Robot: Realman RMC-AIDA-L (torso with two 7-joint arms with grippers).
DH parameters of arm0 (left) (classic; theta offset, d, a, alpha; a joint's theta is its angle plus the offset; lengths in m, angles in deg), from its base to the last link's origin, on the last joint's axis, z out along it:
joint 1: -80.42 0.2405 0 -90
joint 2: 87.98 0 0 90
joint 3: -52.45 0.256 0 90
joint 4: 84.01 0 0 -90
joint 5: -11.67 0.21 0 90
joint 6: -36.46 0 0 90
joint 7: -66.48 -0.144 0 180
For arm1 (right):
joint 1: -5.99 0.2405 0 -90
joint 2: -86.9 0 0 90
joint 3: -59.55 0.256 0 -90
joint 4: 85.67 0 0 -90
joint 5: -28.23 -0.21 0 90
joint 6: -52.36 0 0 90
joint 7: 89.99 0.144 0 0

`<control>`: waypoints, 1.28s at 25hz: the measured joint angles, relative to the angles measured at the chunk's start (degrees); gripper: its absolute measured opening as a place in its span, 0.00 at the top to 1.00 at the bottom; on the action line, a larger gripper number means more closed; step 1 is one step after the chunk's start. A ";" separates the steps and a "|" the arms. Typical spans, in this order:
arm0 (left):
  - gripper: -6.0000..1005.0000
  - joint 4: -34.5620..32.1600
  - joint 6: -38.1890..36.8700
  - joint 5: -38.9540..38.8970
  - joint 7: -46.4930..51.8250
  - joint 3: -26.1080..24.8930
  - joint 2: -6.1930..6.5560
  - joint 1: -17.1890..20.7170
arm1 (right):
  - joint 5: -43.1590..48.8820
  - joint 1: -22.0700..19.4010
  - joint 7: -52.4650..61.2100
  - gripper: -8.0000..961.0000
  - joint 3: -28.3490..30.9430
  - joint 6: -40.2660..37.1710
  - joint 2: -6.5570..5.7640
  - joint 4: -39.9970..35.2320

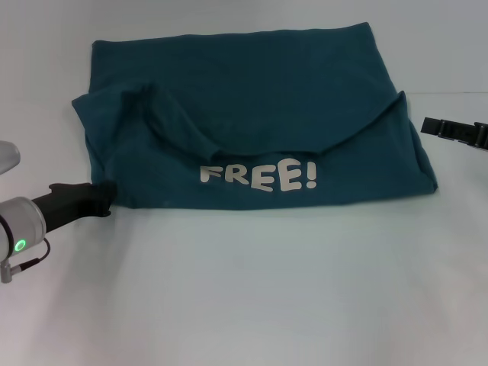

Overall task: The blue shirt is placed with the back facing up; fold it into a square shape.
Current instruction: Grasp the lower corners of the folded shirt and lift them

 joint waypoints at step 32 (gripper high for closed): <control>0.99 -2.96 -3.04 2.79 4.34 0.00 0.09 -0.07 | 20.27 6.37 7.61 0.38 -1.10 17.44 2.84 4.14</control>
